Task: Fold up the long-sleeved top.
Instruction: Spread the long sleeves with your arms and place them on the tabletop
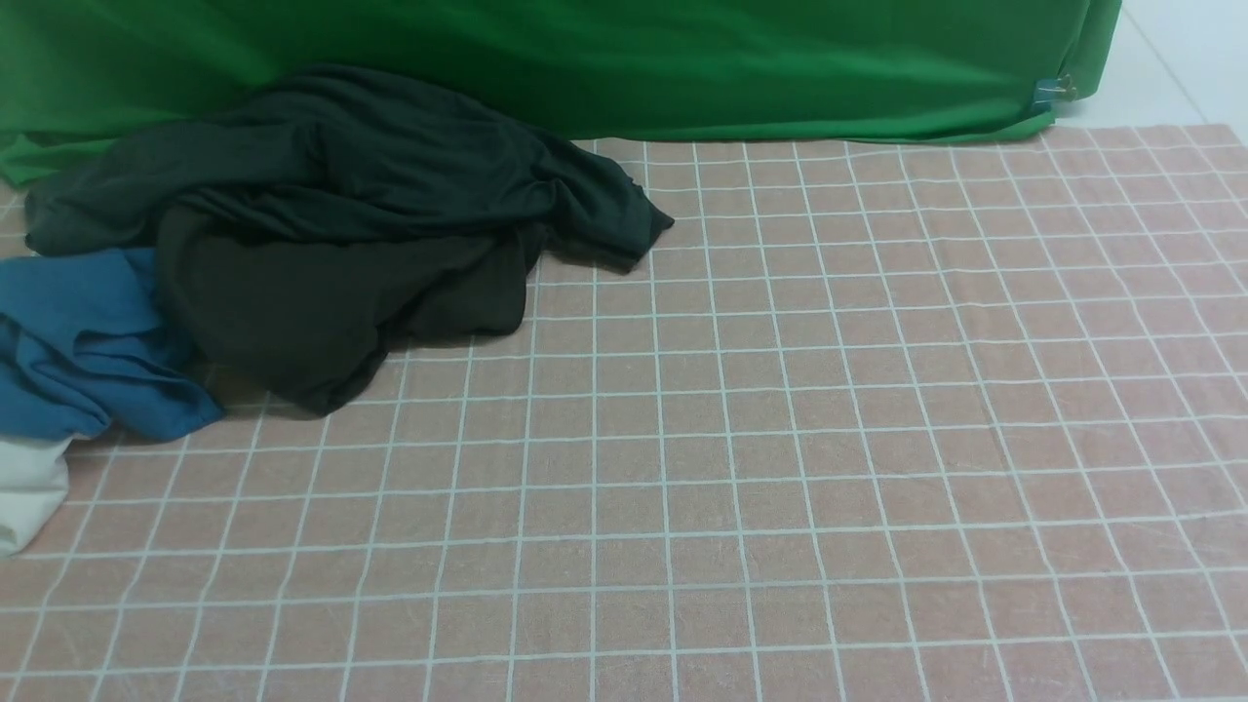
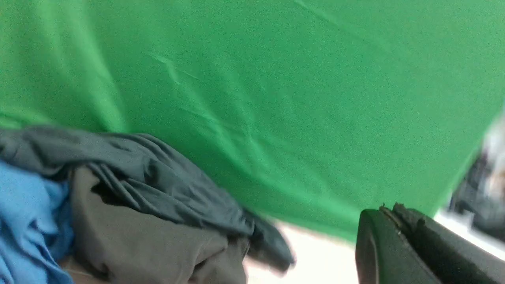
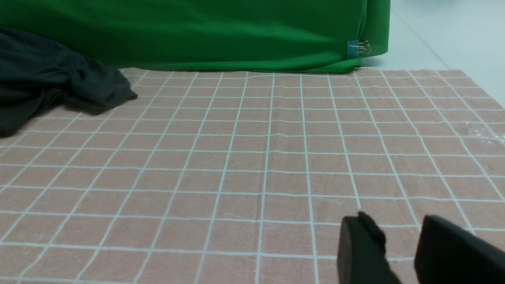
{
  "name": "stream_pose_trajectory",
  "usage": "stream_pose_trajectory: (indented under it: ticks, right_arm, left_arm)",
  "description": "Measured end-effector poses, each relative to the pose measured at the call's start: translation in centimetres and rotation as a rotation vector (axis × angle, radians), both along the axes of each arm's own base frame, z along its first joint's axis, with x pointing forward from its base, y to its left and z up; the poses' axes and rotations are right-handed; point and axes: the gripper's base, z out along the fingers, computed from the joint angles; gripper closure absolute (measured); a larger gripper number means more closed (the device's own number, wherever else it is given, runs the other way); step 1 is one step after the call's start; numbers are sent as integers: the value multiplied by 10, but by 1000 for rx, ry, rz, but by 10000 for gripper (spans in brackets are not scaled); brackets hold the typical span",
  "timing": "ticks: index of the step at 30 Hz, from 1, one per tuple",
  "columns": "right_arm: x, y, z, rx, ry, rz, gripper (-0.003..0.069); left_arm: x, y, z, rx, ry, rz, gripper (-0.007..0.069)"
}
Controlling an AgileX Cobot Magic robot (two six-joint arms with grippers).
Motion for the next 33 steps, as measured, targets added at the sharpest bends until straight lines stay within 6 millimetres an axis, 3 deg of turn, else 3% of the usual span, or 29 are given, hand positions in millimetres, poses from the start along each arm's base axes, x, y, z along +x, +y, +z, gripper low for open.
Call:
stream_pose_trajectory:
  ticks: [5,10,15,21,26,28,33]
  right_arm:
    - [0,0,0,0,0,0,417]
    - [0,0,0,0,0,0,417]
    - [0,0,0,0,0,0,417]
    - [0,0,2,1,-25,-3,417]
    - [2,-1,17,344,-166,-47,417]
    - [2,-3,25,587,-243,-67,417]
    - [1,-3,33,745,-285,-55,426]
  left_arm:
    - [28,-8,20,176,246,-129,606]
    - [79,-9,25,275,485,-236,606]
    - [116,-13,20,288,594,-298,606]
    - [136,-28,14,372,629,-414,606]
    - [142,-39,16,428,597,-473,606]
    - [144,-40,22,437,574,-472,606]
    - [144,-40,26,469,558,-475,606]
